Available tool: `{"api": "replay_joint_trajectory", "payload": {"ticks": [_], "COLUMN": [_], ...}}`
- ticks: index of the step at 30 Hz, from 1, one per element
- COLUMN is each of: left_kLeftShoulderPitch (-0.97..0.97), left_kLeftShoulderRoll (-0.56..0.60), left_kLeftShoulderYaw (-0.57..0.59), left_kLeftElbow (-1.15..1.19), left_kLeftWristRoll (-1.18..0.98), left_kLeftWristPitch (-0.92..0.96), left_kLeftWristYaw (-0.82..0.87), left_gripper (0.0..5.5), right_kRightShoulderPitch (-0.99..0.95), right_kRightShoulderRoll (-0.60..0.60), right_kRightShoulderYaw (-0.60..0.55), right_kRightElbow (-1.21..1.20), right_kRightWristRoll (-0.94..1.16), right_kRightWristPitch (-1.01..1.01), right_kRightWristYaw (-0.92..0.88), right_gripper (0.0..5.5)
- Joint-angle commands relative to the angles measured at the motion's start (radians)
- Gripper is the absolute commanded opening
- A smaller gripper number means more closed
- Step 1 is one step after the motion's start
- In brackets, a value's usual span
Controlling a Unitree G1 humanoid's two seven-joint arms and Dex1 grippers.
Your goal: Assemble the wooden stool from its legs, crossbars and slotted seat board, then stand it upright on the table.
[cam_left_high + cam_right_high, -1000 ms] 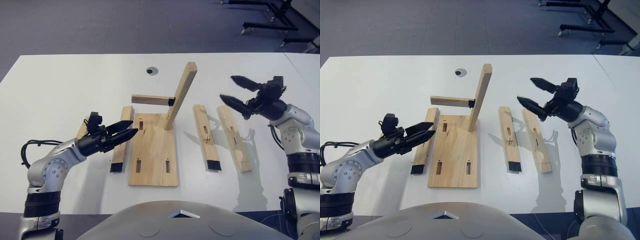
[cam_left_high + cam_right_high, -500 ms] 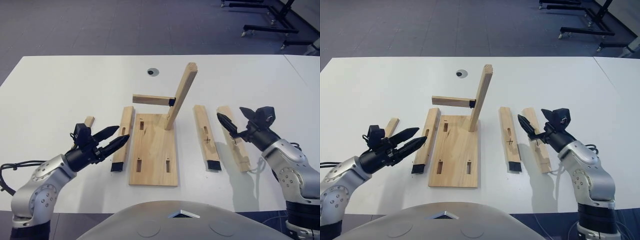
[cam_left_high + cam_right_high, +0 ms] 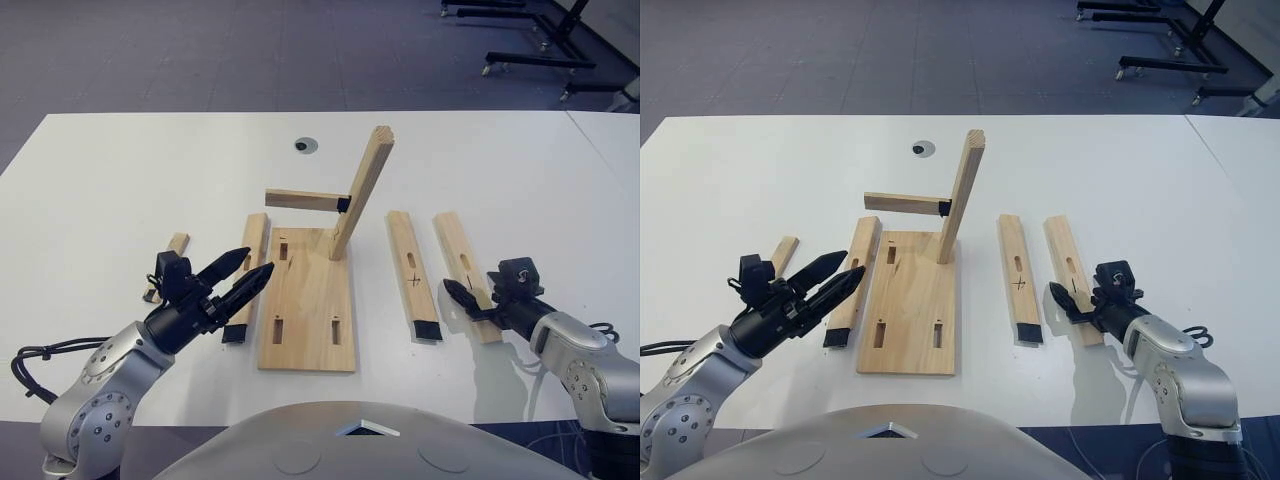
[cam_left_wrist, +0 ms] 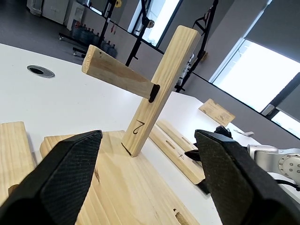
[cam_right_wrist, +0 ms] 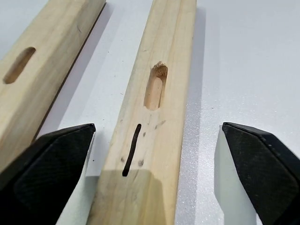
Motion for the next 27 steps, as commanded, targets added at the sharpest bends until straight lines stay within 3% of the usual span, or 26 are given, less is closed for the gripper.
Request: {"api": "replay_joint_trajectory", "payload": {"ticks": [1,14,20,27], "left_kLeftShoulderPitch": [-0.012,-0.034,-0.045,-0.175], "left_kLeftShoulderRoll": [0.006,0.002,0.011,0.004], "left_kLeftShoulderYaw": [-0.016,-0.052,-0.058,-0.022], "left_kLeftElbow": [0.000,0.035,0.032,0.081], "left_kLeftWristRoll": [-0.002,-0.004,-0.005,-0.096], "left_kLeftWristPitch": [-0.012,-0.035,-0.047,-0.051], "left_kLeftWristYaw": [0.012,0.013,-0.011,-0.016], "left_gripper": [3.62,3.62,3.62,3.62], "right_kRightShoulderPitch": [0.011,0.021,-0.056,-0.363], "right_kRightShoulderRoll": [0.016,-0.010,0.038,0.147], "right_kRightShoulderYaw": [0.020,0.131,0.073,-0.156], "right_kRightElbow": [0.020,0.106,0.174,0.249], "right_kRightWristRoll": [-0.004,-0.151,-0.151,-0.020], "right_kRightWristPitch": [0.054,-0.029,-0.039,-0.246], "right_kRightWristYaw": [0.007,0.037,-0.018,-0.061], "right_gripper": [4.38,2.03,2.03,2.03]}}
